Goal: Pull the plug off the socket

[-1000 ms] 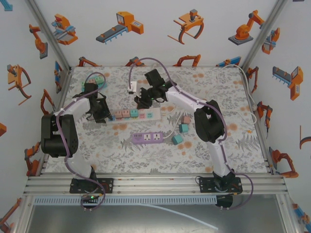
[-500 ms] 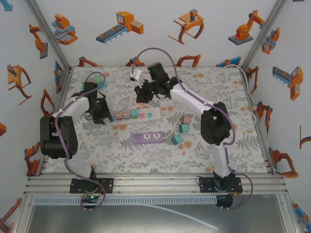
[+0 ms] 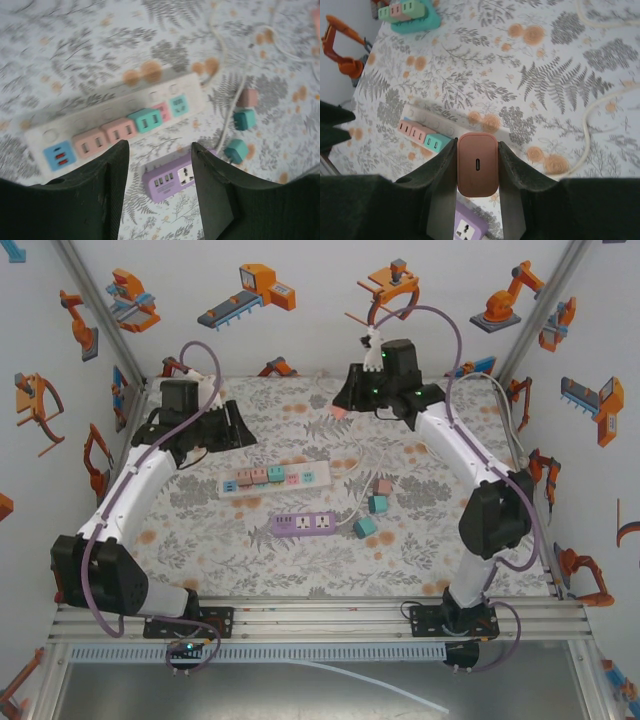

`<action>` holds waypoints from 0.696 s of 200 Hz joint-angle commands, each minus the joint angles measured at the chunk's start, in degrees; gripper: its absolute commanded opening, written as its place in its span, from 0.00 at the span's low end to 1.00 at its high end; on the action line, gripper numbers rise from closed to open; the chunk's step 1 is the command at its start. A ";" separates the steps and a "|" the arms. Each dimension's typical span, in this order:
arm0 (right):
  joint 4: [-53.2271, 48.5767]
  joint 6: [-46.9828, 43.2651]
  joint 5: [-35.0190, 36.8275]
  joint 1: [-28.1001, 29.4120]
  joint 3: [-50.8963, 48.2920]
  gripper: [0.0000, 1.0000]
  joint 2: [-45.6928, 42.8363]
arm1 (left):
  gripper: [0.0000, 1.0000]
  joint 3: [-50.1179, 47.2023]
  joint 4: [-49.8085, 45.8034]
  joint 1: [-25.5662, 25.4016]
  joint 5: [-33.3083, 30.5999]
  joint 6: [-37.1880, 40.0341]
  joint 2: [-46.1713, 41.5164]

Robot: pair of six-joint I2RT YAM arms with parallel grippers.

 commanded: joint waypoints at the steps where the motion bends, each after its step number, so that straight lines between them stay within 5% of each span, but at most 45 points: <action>1: 4.83 9.67 2.32 -2.99 -5.56 0.18 -3.78 | 0.52 1.14 6.16 -2.99 9.19 6.55 -0.81; 48: 13.80 19.64 7.43 -10.96 -23.49 0.18 -11.84 | 0.57 0.80 10.85 -9.40 16.66 12.87 -1.16; 83: 17.87 24.33 9.67 -15.75 -33.32 0.18 -15.72 | 0.78 1.71 12.97 -11.68 20.30 16.27 -0.25; 139: 24.67 28.69 7.79 -19.27 -42.80 0.18 -13.73 | 0.86 2.20 12.76 -12.19 21.41 17.90 0.62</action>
